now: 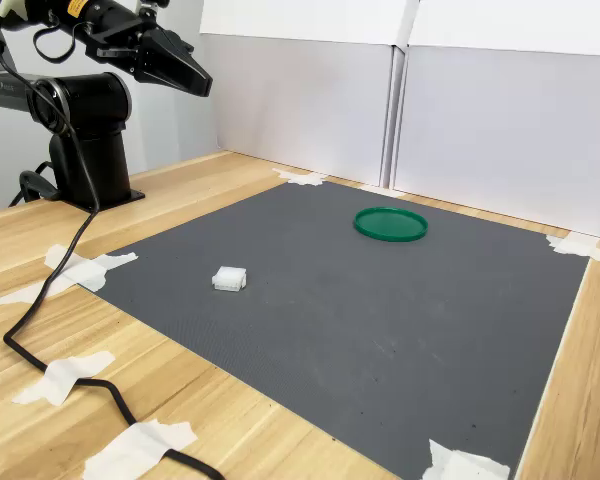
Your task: Grasp a white terminal and put it on the green lid.
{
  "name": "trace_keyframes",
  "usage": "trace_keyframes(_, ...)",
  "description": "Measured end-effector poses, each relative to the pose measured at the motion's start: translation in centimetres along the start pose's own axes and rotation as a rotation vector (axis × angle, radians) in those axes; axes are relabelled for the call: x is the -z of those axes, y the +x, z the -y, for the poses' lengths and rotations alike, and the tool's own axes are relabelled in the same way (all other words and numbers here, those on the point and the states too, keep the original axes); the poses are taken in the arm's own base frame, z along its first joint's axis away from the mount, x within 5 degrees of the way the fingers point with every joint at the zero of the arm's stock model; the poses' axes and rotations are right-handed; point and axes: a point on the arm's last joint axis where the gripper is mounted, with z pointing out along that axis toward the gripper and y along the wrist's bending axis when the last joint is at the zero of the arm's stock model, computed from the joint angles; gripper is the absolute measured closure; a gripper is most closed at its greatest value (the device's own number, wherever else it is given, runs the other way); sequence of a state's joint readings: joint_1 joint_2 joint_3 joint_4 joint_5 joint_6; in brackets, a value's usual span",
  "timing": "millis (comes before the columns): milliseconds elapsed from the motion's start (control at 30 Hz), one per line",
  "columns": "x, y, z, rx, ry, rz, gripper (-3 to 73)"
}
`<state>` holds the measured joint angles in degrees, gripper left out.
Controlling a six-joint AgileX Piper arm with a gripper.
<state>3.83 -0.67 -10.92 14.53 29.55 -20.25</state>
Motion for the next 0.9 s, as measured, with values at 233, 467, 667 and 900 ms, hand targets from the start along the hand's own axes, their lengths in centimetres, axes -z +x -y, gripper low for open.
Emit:
trace_keyframes(233, 0.0, 0.0, 0.0, 0.000, -0.001, -0.002, 71.1)
trace_keyframes(467, 0.0, 0.1, 0.0, 0.000, -0.004, -0.011, 71.1)
trace_keyframes(667, -0.1, 0.1, 0.0, -0.001, -0.006, -0.024, 71.1)
trace_keyframes(900, -1.2, -0.9, 0.2, -0.013, -0.020, -0.121, 71.1)
